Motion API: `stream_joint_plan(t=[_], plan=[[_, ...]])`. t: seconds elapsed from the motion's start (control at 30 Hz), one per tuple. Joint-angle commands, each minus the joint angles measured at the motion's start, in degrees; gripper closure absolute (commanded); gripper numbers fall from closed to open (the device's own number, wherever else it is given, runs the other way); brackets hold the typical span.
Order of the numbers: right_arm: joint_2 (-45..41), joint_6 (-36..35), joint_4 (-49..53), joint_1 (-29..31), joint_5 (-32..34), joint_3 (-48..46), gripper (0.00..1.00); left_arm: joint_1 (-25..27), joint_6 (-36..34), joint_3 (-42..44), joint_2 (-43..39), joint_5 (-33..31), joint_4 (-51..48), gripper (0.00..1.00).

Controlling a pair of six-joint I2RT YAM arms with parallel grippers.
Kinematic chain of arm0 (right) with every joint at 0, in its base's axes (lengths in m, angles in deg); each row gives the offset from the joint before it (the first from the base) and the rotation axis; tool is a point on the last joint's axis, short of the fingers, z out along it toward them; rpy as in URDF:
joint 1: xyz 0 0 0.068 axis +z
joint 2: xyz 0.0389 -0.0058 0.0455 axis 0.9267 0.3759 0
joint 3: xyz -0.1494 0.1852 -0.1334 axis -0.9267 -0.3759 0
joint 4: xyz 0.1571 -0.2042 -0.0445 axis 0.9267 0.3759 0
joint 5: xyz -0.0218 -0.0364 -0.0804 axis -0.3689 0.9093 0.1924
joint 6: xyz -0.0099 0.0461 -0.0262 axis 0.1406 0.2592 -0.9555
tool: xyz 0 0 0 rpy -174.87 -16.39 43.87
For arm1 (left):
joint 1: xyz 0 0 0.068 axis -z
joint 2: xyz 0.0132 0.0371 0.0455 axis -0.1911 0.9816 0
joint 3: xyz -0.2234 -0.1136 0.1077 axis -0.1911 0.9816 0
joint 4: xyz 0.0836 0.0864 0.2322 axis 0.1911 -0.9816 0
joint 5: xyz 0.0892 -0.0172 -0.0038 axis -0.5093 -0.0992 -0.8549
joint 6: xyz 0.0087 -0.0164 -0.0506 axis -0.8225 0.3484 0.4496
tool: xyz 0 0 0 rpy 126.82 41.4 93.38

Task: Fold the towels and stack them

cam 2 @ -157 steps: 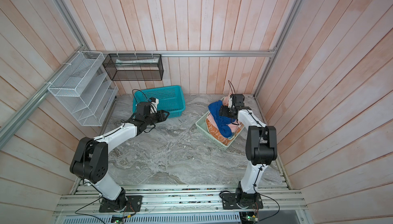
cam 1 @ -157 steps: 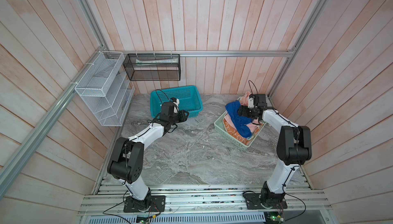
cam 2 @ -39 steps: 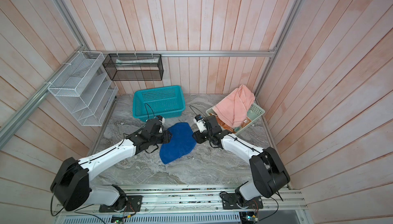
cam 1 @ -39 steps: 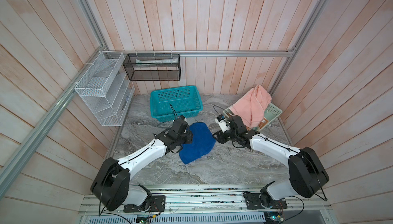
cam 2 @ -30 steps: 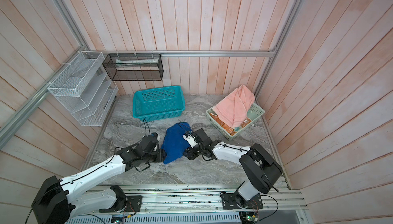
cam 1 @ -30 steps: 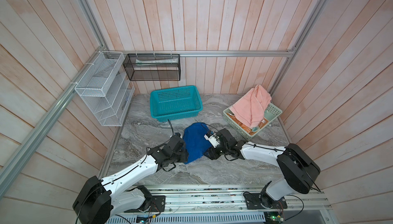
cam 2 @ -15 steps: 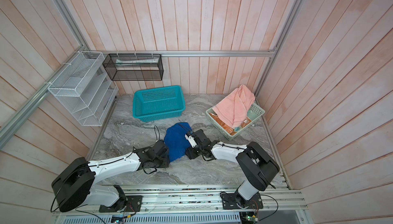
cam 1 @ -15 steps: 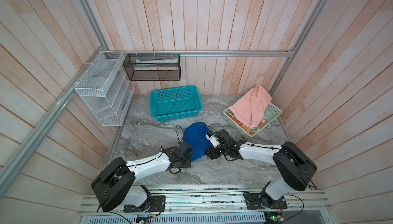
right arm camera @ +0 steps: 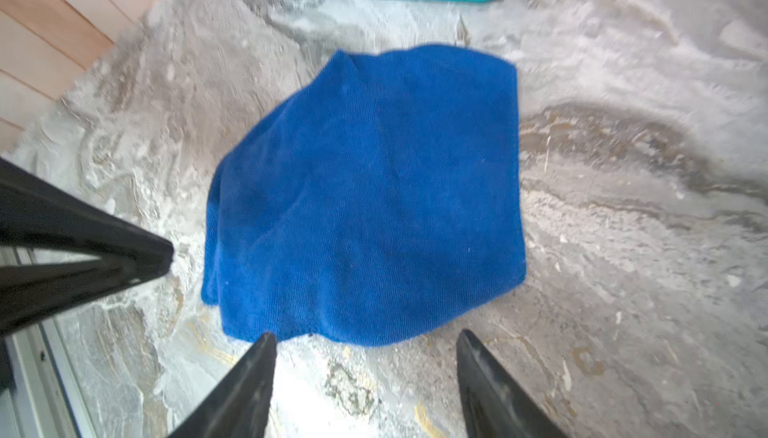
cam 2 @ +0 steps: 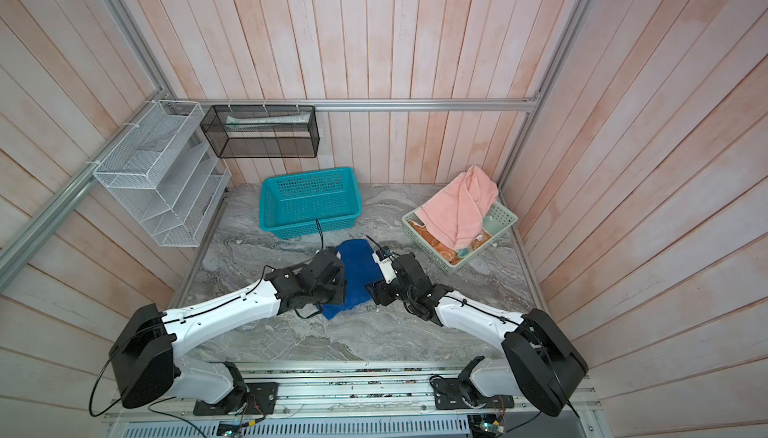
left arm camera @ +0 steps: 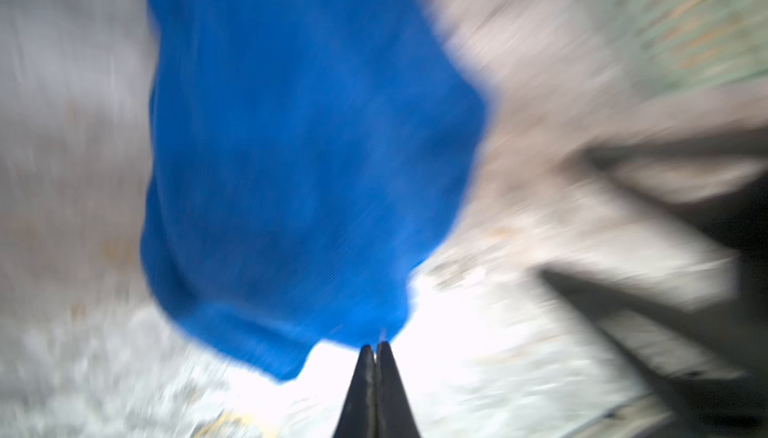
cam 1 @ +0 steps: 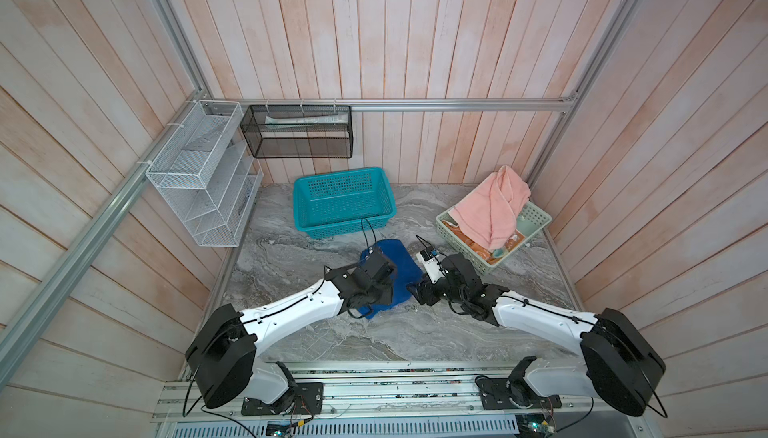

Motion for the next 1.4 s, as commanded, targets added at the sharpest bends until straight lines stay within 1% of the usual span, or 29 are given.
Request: stream_joint_plan(t=[0.0, 0.07, 0.13, 0.17, 0.27, 0.33, 0.43, 0.5, 0.53, 0.6, 0.67, 0.77, 0.97, 1.0, 1.07, 1.1, 1.17, 1.23, 1.3, 1.37], plan=[[-2.7, 1.9, -4.6, -1.3, 3.5, -2.7, 0.28, -1.3, -5.2, -8.5, 0.7, 0.3, -0.3, 1.00], [-3.7, 1.6, -5.0, -2.6, 2.2, -3.1, 0.27, -3.1, -5.4, -12.9, 2.9, 2.2, -1.4, 1.00], [-3.5, 1.2, -5.0, -3.3, 2.0, -3.4, 0.27, -4.0, -5.0, -14.3, 4.5, 1.0, -4.1, 1.00], [-2.9, 1.5, -4.6, -3.8, 2.1, -3.3, 0.27, -4.1, -4.4, -13.7, 5.0, 0.0, -5.6, 0.98], [-0.3, 3.3, -2.8, -4.5, 1.9, -2.6, 0.27, -4.6, -1.5, -8.8, 4.8, -1.2, -8.6, 0.78], [1.9, 4.3, -2.0, -4.6, 1.5, -2.3, 0.28, -4.5, 0.8, -4.2, 3.7, -1.3, -9.2, 0.62], [5.1, 4.9, -2.0, -4.8, -0.2, -1.7, 0.28, -3.2, 3.4, 2.7, 2.9, -1.0, -9.5, 0.51], [6.8, 5.4, -2.6, -4.8, -1.3, -1.3, 0.28, -2.0, 5.0, 6.1, 3.6, -1.2, -10.0, 0.44], [7.4, 5.5, -2.7, -4.9, -1.7, -1.0, 0.28, -1.9, 6.0, 7.9, 4.3, -0.3, -9.5, 0.42], [8.5, 5.5, -3.2, -5.0, -2.8, -0.6, 0.29, -1.7, 7.0, 10.7, 5.8, 0.4, -7.3, 0.38], [9.1, 5.4, -3.5, -5.0, -3.4, -0.4, 0.29, -1.5, 6.8, 11.6, 7.3, 0.4, -4.7, 0.36], [9.4, 4.9, -3.4, -5.3, -3.6, -0.5, 0.29, -1.4, 5.3, 10.9, 10.1, 0.2, -2.2, 0.34], [8.3, 4.8, -3.7, -6.9, -4.1, -2.0, 0.30, -1.1, 3.3, 7.7, 18.1, -1.1, -1.9, 0.29], [7.9, 4.7, -3.5, -7.3, -4.2, -2.1, 0.30, -1.1, 3.3, 7.8, 19.0, -1.4, -1.5, 0.29], [7.0, 4.4, -2.6, -7.6, -4.5, -2.0, 0.30, -1.2, 3.3, 7.7, 21.0, -1.6, -1.4, 0.36], [6.4, 4.1, -2.4, -7.6, -4.3, -2.0, 0.30, -1.2, 3.0, 7.5, 22.1, -1.1, -1.4, 0.42], [5.3, 3.6, -2.5, -7.7, -3.7, -2.3, 0.30, -1.1, 2.7, 6.6, 22.8, -0.5, -2.3, 0.59], [4.3, 3.6, -3.1, -8.0, -3.4, -3.0, 0.30, -0.8, 2.6, 6.0, 21.4, -1.2, -3.0, 0.80], [3.8, 3.5, -3.5, -8.6, -3.9, -3.3, 0.30, -0.8, 2.1, 5.1, 18.8, -2.0, -4.1, 0.99], [3.3, 3.6, -3.8, -9.3, -4.3, -3.4, 0.31, -0.8, 0.2, 2.7, 15.6, -2.3, -5.4, 1.00]])
